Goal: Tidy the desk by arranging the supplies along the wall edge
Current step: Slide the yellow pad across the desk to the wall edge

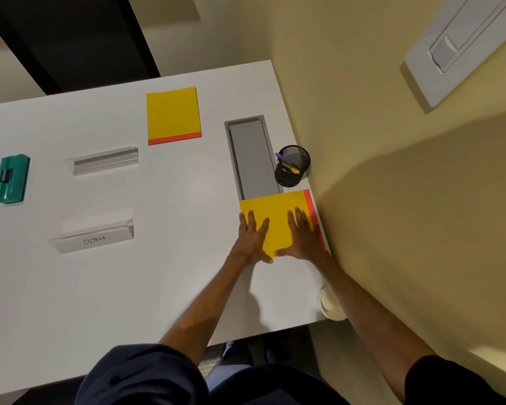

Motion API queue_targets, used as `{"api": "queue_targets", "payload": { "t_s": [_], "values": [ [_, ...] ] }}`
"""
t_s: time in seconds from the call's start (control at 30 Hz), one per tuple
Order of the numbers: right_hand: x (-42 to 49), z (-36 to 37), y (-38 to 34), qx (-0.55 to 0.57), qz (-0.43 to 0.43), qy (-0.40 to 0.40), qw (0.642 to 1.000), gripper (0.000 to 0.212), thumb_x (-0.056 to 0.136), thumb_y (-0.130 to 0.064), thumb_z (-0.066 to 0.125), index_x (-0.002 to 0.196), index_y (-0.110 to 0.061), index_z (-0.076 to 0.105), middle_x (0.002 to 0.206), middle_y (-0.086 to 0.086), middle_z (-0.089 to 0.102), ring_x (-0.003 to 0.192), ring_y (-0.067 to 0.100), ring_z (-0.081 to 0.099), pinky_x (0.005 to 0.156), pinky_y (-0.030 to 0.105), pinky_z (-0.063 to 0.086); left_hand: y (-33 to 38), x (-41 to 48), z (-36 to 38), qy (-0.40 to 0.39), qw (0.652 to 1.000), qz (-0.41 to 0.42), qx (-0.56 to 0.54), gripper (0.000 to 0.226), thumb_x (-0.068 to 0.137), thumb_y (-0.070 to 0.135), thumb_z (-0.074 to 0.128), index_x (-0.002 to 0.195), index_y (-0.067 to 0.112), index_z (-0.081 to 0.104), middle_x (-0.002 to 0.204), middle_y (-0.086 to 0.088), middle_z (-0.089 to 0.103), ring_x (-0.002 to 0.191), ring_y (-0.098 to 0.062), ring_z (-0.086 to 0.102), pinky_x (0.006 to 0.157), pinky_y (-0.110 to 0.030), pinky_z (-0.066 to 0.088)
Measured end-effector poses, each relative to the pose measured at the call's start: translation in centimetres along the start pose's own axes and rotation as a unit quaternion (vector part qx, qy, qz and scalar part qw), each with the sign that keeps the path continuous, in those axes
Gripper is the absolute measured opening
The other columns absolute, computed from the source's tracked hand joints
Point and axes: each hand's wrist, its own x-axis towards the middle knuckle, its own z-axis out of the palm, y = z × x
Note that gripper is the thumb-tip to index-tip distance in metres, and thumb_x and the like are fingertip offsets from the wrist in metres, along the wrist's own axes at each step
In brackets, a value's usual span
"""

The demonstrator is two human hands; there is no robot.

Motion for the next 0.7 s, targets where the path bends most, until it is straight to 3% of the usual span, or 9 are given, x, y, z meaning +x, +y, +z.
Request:
{"api": "queue_targets", "payload": {
  "t_s": [0.33, 0.7],
  "values": [
    [0.8, -1.1, 0.7, 0.003, 0.012, 0.001, 1.000, 0.121, 0.077, -0.058, 0.071, 0.156, -0.012, -0.008, 0.164, 0.011, -0.016, 0.153, 0.030, -0.012, 0.123, 0.049, 0.006, 0.8, 0.7, 0.1, 0.005, 1.000, 0.026, -0.006, 0.097, 0.089, 0.032, 0.070, 0.159, 0.017, 0.005, 0.162, -0.024, -0.018, 0.150, -0.041, -0.019, 0.123, -0.054, 0.000],
    [1.2, -2.3, 1.1, 0.010, 0.011, -0.007, 1.000, 0.112, 0.081, -0.048, 0.073, 0.157, -0.011, -0.001, 0.164, 0.012, -0.010, 0.153, 0.029, -0.006, 0.124, 0.045, 0.010, 1.4, 0.9, 0.1, 0.009, 1.000, 0.017, -0.012, 0.095, 0.090, 0.026, 0.070, 0.159, 0.016, 0.006, 0.163, -0.023, -0.016, 0.151, -0.040, -0.018, 0.123, -0.055, 0.001]
  ]
}}
